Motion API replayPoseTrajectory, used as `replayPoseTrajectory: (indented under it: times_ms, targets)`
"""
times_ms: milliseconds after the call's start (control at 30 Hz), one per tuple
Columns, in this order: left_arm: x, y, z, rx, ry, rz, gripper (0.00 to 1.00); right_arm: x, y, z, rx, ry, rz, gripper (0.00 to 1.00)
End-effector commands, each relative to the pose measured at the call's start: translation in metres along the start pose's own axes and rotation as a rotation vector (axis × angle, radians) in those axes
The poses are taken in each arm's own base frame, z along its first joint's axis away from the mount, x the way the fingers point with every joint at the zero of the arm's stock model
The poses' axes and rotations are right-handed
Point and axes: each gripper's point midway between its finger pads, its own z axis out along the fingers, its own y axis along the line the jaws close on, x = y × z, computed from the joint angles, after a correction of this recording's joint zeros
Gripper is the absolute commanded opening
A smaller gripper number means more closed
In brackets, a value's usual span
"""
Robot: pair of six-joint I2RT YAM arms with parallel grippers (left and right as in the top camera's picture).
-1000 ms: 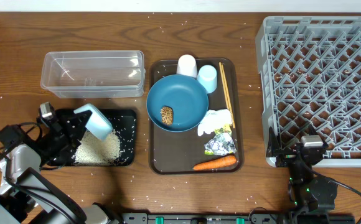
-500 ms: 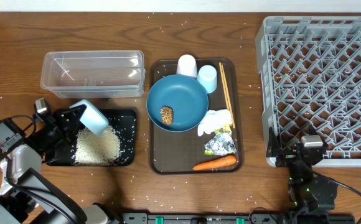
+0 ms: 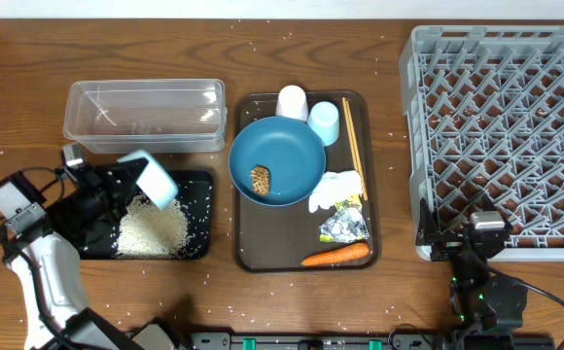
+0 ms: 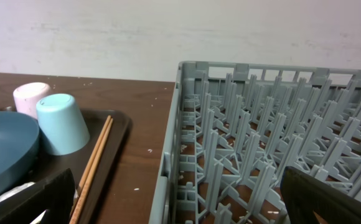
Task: Sort waste into correct bins and load items into the dishwasher rack
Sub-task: 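Tilt the white bowl with the left gripper, dumping rice onto black tray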
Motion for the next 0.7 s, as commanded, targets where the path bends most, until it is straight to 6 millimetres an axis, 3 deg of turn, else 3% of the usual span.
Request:
replayPoseTrajectory:
  times_ms: [0, 67, 167, 233, 367, 500, 567, 667]
  targets:
    - [-0.004, 0.017, 0.003, -0.07, -0.019, 0.029, 0.06, 0.001, -0.002, 0.0, 0.008, 0.005, -0.001, 0.99]
    - [0.002, 0.003, 0.003, -0.002, 0.019, 0.011, 0.06, 0.001, -0.002, 0.0, 0.008, 0.005, -0.001, 0.99]
    - [0.006, -0.036, -0.001, 0.149, 0.099, 0.046, 0.06, 0.001, -0.002, 0.0, 0.008, 0.005, -0.001, 0.99]
    - [0.002, -0.046, -0.003, 0.154, 0.093, 0.056, 0.06, 0.001, -0.002, 0.0, 0.008, 0.005, -0.001, 0.99]
    - [-0.007, -0.046, -0.002, 0.13, 0.048, 0.135, 0.06, 0.001, -0.002, 0.0, 0.008, 0.005, -0.001, 0.99]
    - [-0.005, -0.022, 0.001, 0.084, 0.023, 0.132, 0.06, 0.001, -0.002, 0.0, 0.008, 0.005, -0.001, 0.99]
    - [0.0, -0.011, 0.002, 0.061, 0.027, 0.031, 0.06, 0.001, -0.002, 0.0, 0.008, 0.005, -0.001, 0.99]
    - [0.008, -0.026, -0.002, 0.143, 0.1, -0.092, 0.06, 0.001, -0.002, 0.0, 0.008, 0.005, -0.001, 0.99]
